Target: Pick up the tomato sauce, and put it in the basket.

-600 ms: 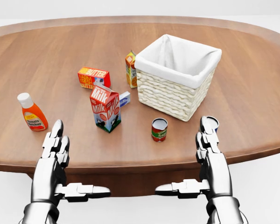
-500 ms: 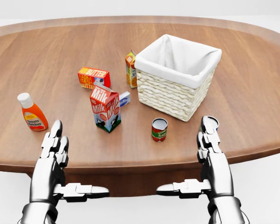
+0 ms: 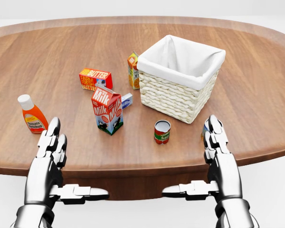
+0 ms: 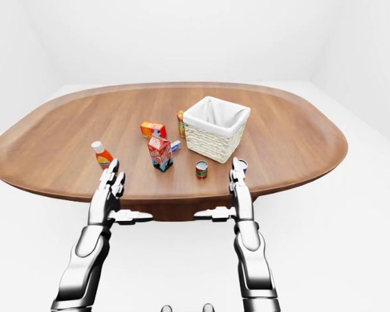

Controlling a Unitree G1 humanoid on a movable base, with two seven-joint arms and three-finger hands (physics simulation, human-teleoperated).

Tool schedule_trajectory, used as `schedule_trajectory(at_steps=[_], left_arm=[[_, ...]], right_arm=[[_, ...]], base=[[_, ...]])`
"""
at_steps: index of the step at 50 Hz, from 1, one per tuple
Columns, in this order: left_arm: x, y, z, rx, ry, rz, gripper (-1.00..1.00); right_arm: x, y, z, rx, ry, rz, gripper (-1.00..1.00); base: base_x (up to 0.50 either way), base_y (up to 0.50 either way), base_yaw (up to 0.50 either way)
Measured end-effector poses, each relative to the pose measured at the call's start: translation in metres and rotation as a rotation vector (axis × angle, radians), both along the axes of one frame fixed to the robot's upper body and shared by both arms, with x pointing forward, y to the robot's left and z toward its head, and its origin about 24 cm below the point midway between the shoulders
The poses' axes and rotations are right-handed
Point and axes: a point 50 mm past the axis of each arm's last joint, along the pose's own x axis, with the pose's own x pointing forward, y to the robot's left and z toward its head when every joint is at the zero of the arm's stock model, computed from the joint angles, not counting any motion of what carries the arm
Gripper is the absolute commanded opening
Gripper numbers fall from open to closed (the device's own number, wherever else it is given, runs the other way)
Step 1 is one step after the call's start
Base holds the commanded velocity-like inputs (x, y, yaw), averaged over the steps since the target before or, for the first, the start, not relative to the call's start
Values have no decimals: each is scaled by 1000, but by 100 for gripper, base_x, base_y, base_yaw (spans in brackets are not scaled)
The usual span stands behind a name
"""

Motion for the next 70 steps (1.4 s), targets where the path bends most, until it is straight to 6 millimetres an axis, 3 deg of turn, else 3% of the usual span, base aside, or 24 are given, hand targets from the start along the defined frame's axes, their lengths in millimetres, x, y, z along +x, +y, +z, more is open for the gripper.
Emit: schedule_trajectory(at_steps=[12, 33, 58, 70], left_arm=[[-4, -1, 23, 11, -97, -9, 100], [-10, 0, 54, 23, -232, -17, 100], [-12, 0, 59, 30, -253, -21, 100], [-11, 0, 57, 38, -247, -22, 100]], right_arm=[[-1, -3, 12, 10, -9, -3, 100], [-5, -7, 49, 13, -171, -11, 100], [-14, -7, 71, 36, -269, 27, 100], [-16, -4, 72, 39, -275, 44, 100]], base=[[0, 0, 0], [0, 0, 0], [43, 0, 0], [1, -24, 0]])
